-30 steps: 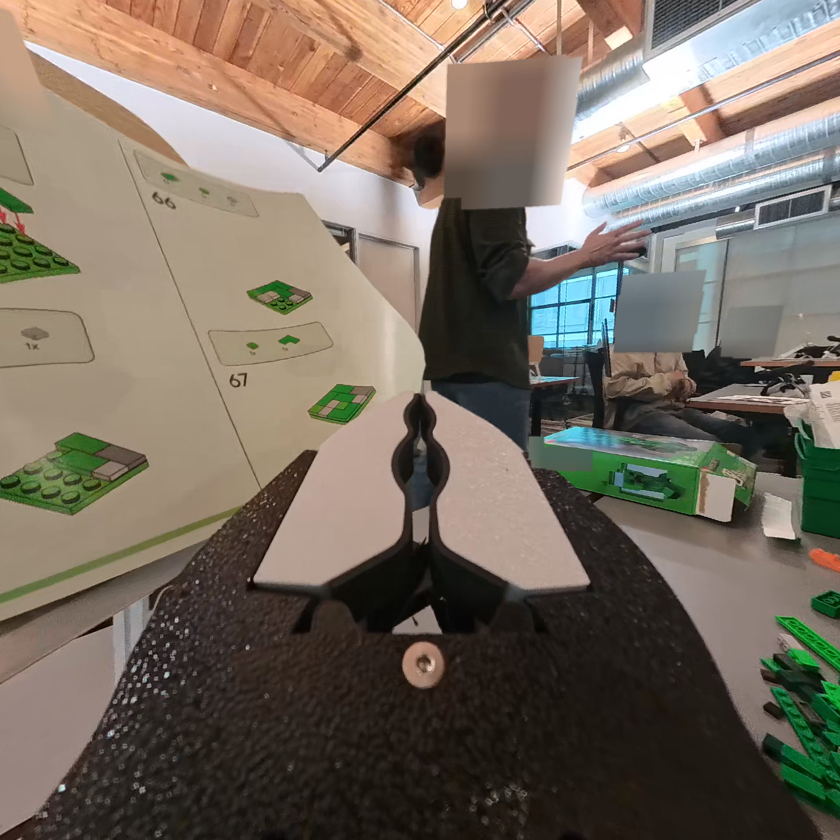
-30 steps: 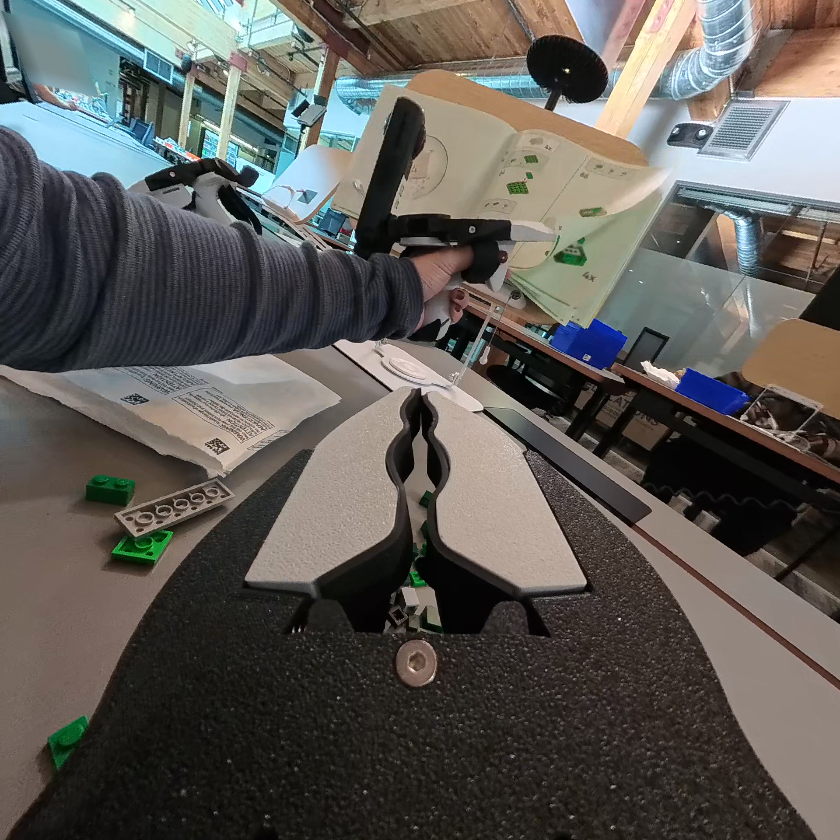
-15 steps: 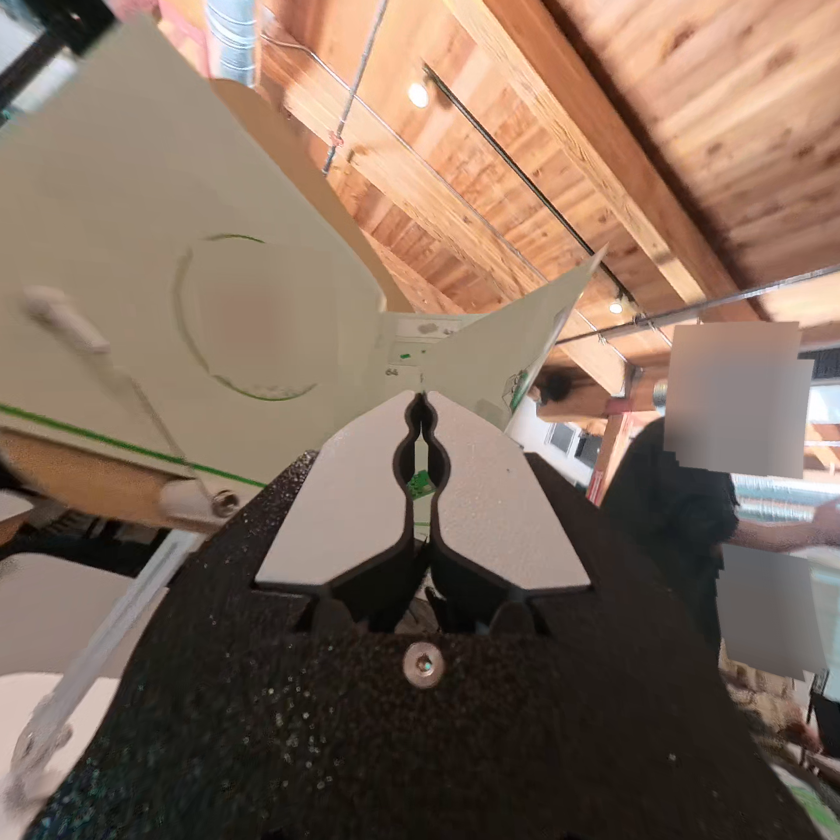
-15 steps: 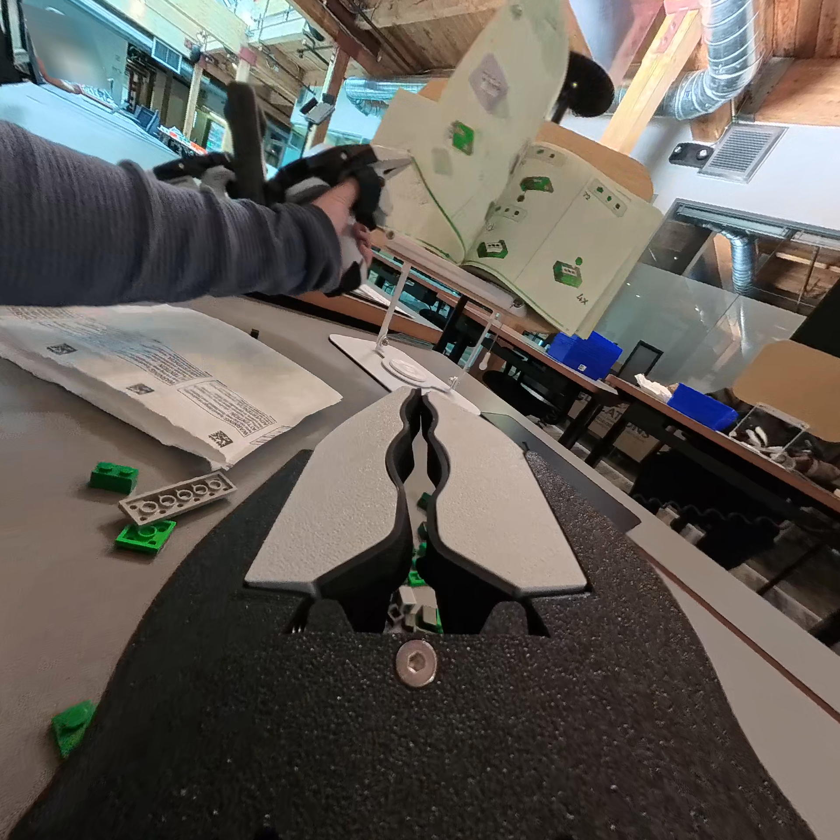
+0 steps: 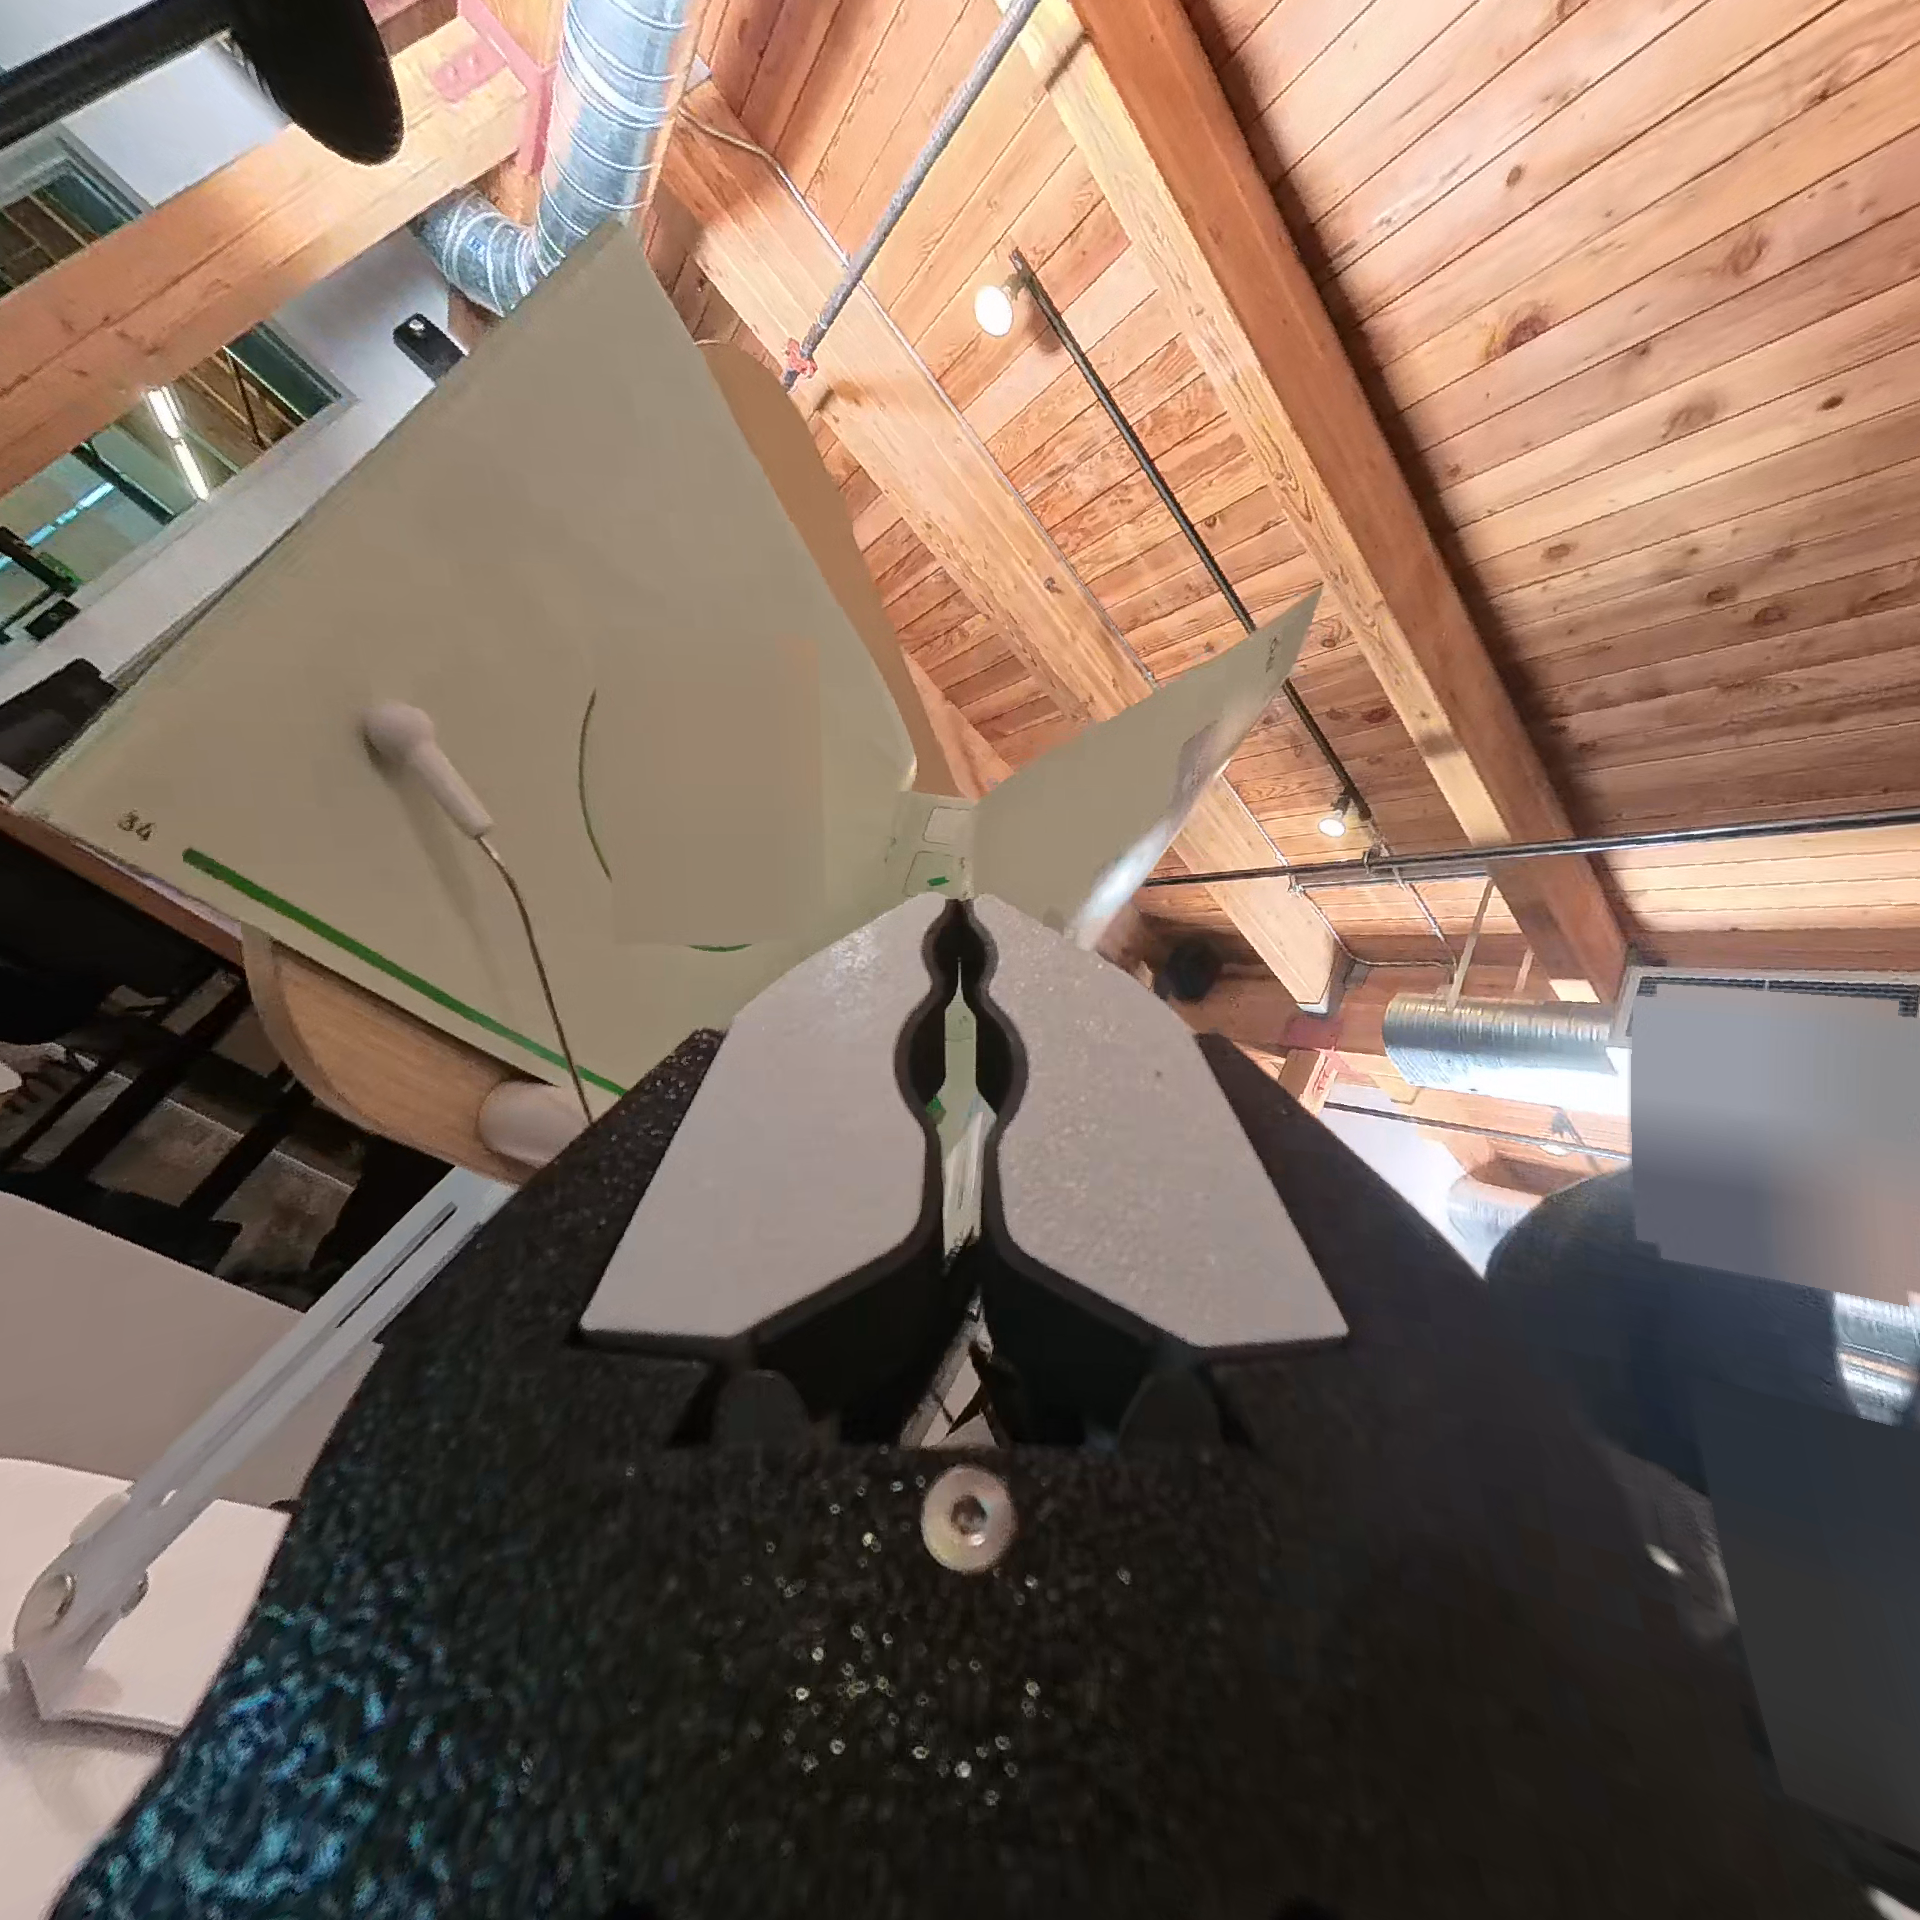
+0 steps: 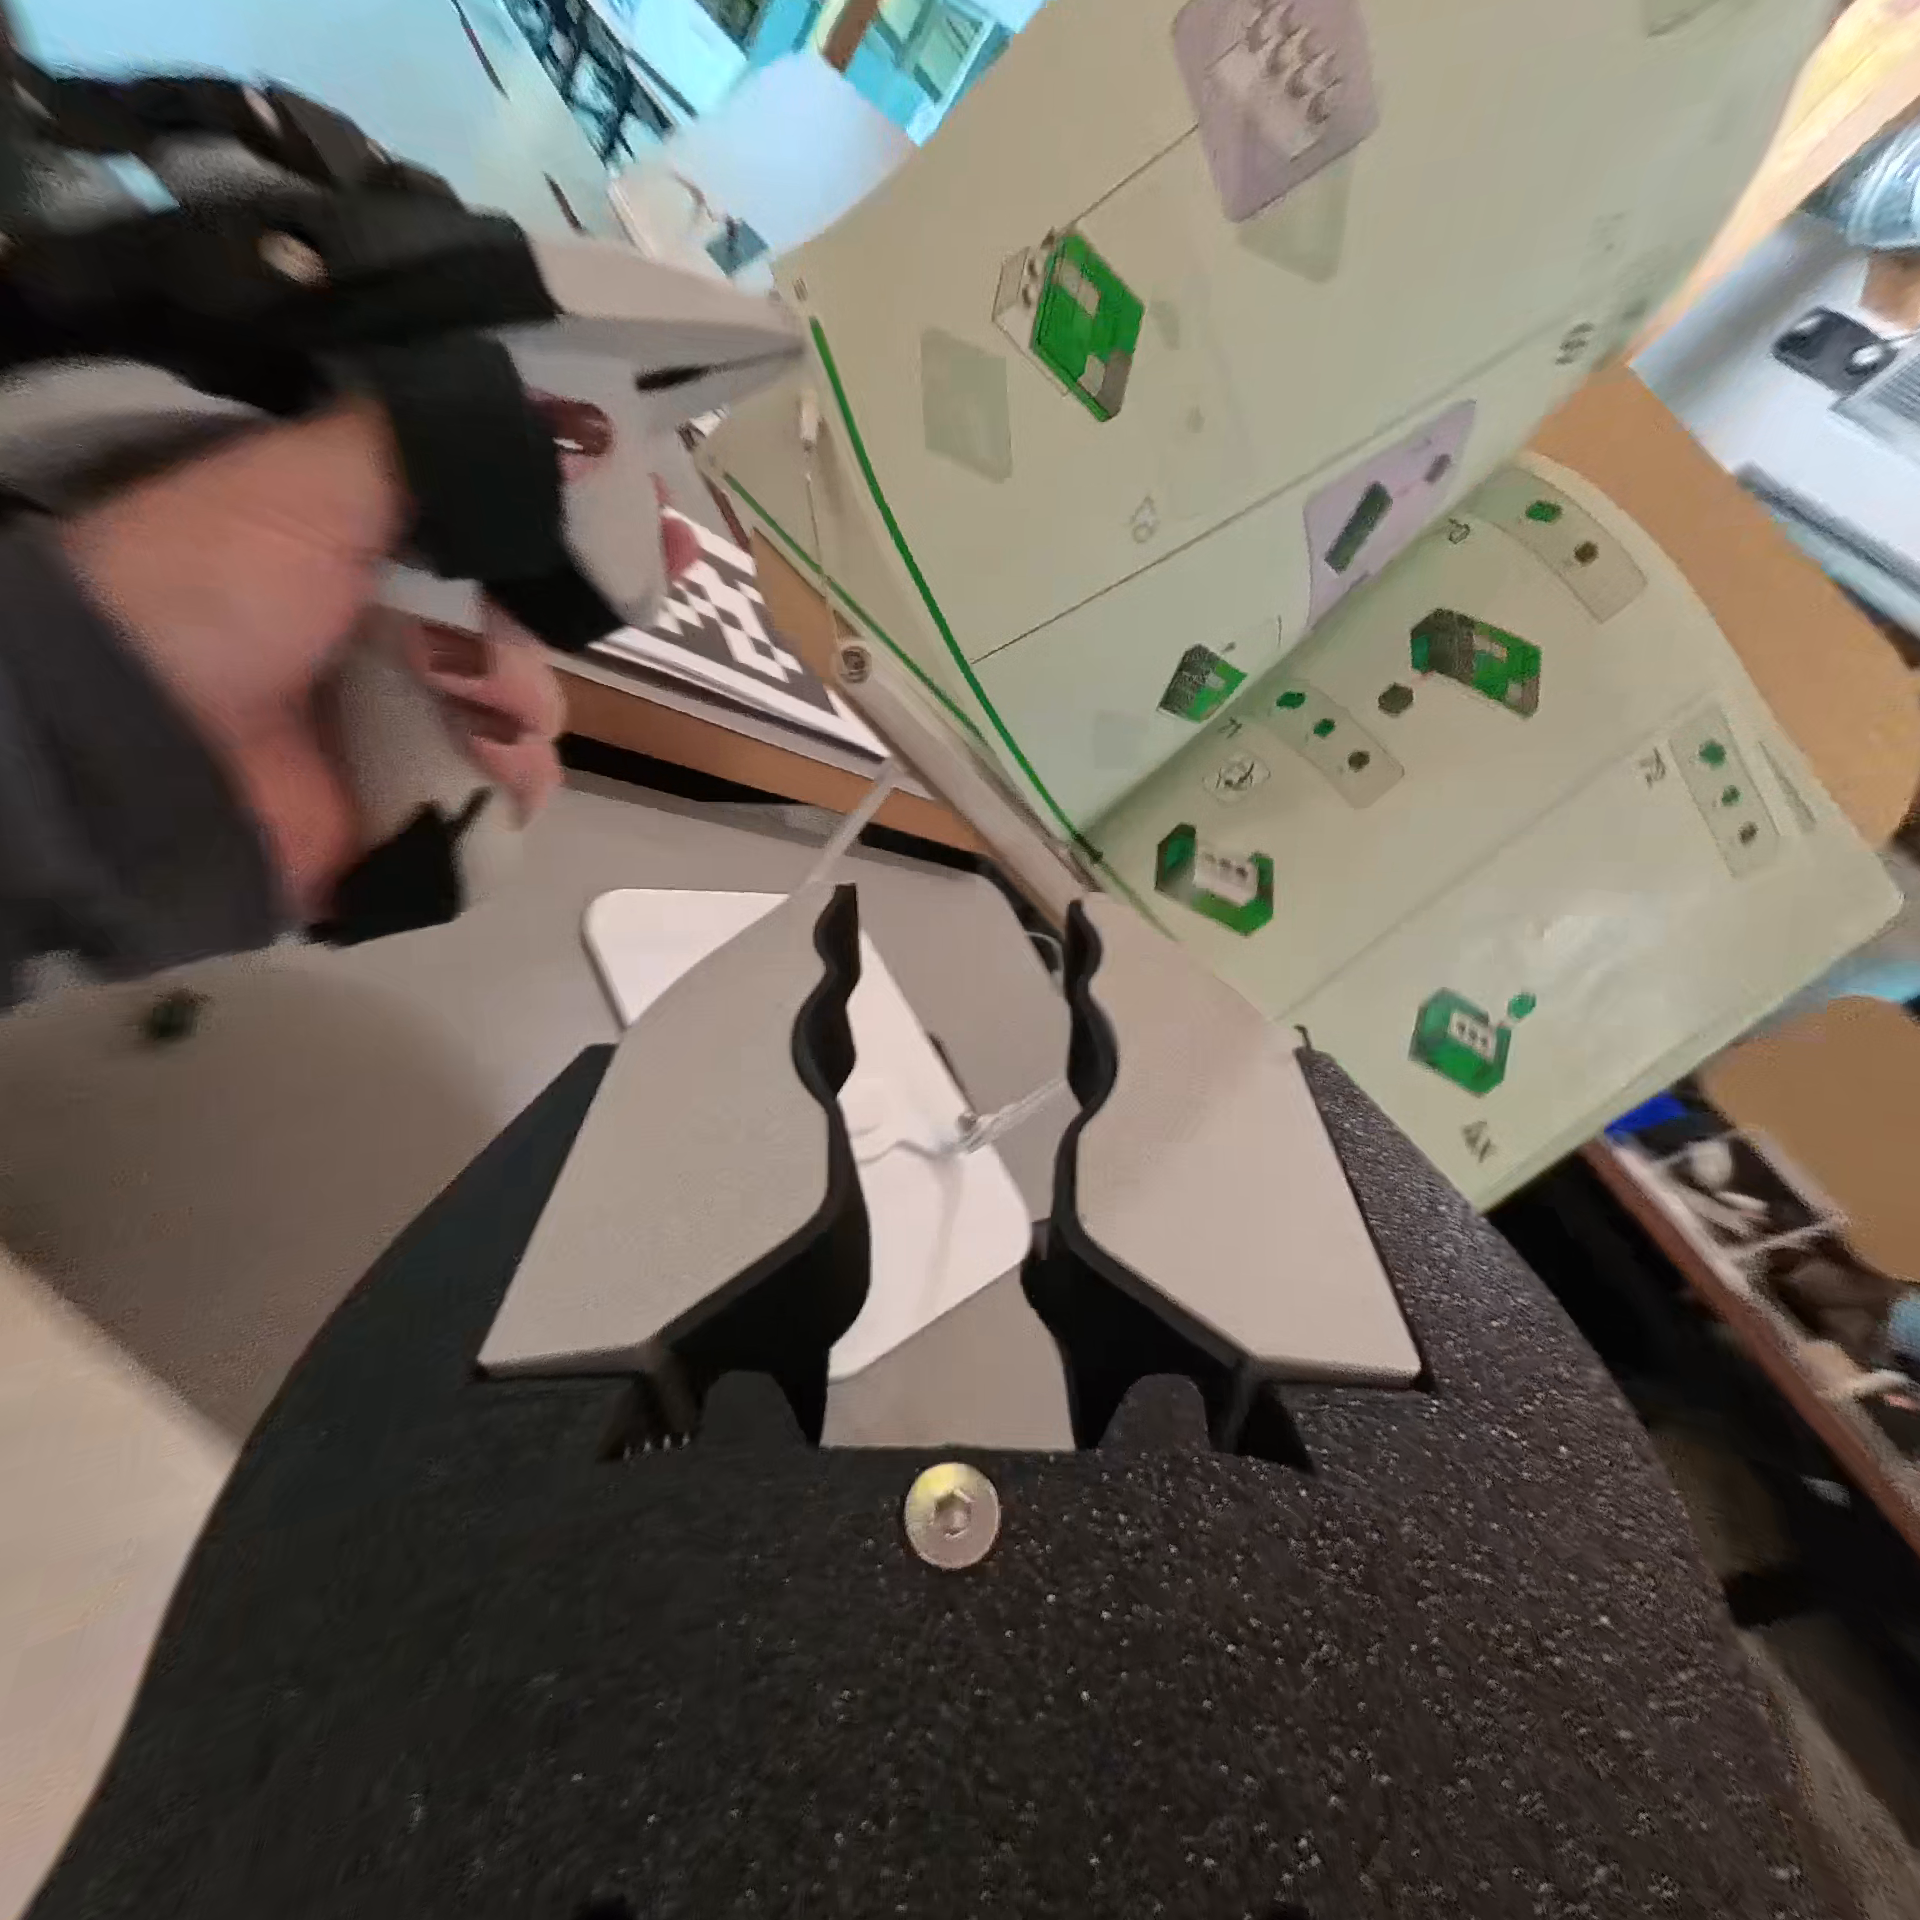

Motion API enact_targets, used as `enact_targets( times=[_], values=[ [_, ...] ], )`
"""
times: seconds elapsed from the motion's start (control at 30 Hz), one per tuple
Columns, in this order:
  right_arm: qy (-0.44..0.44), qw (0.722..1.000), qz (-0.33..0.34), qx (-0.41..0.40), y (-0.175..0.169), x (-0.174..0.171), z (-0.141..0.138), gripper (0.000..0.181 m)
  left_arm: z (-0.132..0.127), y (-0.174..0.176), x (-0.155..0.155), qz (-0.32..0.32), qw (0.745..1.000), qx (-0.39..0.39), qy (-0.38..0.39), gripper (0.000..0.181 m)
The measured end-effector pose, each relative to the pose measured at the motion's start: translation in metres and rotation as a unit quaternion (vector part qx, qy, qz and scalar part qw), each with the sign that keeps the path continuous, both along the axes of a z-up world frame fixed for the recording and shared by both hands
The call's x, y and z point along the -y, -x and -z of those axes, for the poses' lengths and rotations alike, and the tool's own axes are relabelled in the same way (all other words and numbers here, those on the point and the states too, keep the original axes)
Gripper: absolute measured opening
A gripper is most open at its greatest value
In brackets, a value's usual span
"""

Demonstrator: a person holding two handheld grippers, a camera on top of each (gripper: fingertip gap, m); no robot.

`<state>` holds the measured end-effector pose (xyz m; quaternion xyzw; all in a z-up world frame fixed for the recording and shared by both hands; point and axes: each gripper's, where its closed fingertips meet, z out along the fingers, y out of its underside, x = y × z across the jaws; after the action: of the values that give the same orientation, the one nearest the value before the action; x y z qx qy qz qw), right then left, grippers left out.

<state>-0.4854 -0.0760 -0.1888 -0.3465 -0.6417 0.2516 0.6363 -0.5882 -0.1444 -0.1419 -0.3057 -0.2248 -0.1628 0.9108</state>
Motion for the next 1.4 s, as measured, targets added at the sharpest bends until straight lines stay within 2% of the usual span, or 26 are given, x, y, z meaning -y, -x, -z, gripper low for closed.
enact_targets(
  times=[0.1, 0.13, 0.2, 0.27, 0.43, 0.6, 0.73, 0.77, 0.8, 0.87, 0.9, 0.97, 1.0, 1.13, 1.3, 1.4],
  values=[
    [-0.041, 0.998, 0.036, -0.034, 0.033, -0.006, -0.009, 0.038, -0.001, 0.000, 0.001, 0.016, 1.000, 0.002, 0.001, 0.000],
    [-0.033, 0.997, 0.043, -0.061, 0.038, -0.008, -0.016, 0.030, -0.002, -0.003, -0.002, 0.027, 0.999, -0.010, 0.013, 0.000],
    [0.025, 0.990, 0.038, -0.131, 0.039, -0.012, -0.034, 0.014, 0.000, -0.022, -0.018, 0.082, 0.993, -0.058, 0.070, 0.000],
    [0.078, 0.983, 0.034, -0.162, 0.043, -0.018, -0.044, 0.016, 0.005, -0.036, -0.030, 0.117, 0.981, -0.092, 0.124, 0.000],
    [0.116, 0.973, 0.068, -0.187, 0.064, -0.044, -0.057, 0.020, 0.004, -0.032, -0.032, 0.098, 0.975, -0.117, 0.162, 0.000],
    [0.168, 0.948, 0.081, -0.259, 0.056, -0.060, -0.076, 0.015, 0.007, -0.014, -0.016, 0.052, 0.978, -0.106, 0.173, 0.000],
    [0.188, 0.963, 0.042, -0.188, 0.082, -0.049, -0.057, 0.013, 0.011, -0.013, -0.007, 0.040, 0.973, -0.135, 0.182, 0.000],
    [0.191, 0.965, 0.031, -0.175, 0.088, -0.044, -0.054, 0.012, 0.013, -0.014, -0.008, 0.040, 0.968, -0.146, 0.200, 0.023],
    [0.192, 0.966, 0.027, -0.170, 0.091, -0.042, -0.052, 0.012, 0.019, -0.009, -0.009, 0.035, 0.963, -0.142, 0.227, 0.038],
    [0.188, 0.969, 0.021, -0.157, 0.096, -0.038, -0.049, 0.010, 0.030, 0.009, -0.008, 0.010, 0.955, -0.116, 0.274, 0.047],
    [0.186, 0.971, 0.021, -0.152, 0.098, -0.037, -0.047, 0.009, 0.034, 0.022, -0.005, -0.015, 0.952, -0.093, 0.290, 0.044],
    [0.181, 0.973, 0.017, -0.140, 0.103, -0.034, -0.043, 0.006, 0.039, 0.051, 0.003, -0.065, 0.953, -0.025, 0.293, 0.023],
    [0.179, 0.974, 0.017, -0.134, 0.106, -0.034, -0.040, 0.006, 0.041, 0.060, 0.004, -0.069, 0.955, 0.001, 0.290, 0.018],
    [0.175, 0.977, 0.012, -0.124, 0.111, -0.031, -0.037, 0.006, 0.048, 0.084, -0.002, -0.088, 0.943, 0.052, 0.316, 0.016],
    [0.135, 0.985, -0.028, -0.104, 0.119, -0.016, -0.038, 0.006, 0.050, 0.081, -0.008, -0.045, 0.949, 0.085, 0.301, 0.011],
    [0.093, 0.991, -0.041, -0.088, 0.122, -0.008, -0.037, 0.007, 0.053, 0.082, 0.000, -0.064, 0.950, 0.082, 0.294, 0.006]
  ],
)
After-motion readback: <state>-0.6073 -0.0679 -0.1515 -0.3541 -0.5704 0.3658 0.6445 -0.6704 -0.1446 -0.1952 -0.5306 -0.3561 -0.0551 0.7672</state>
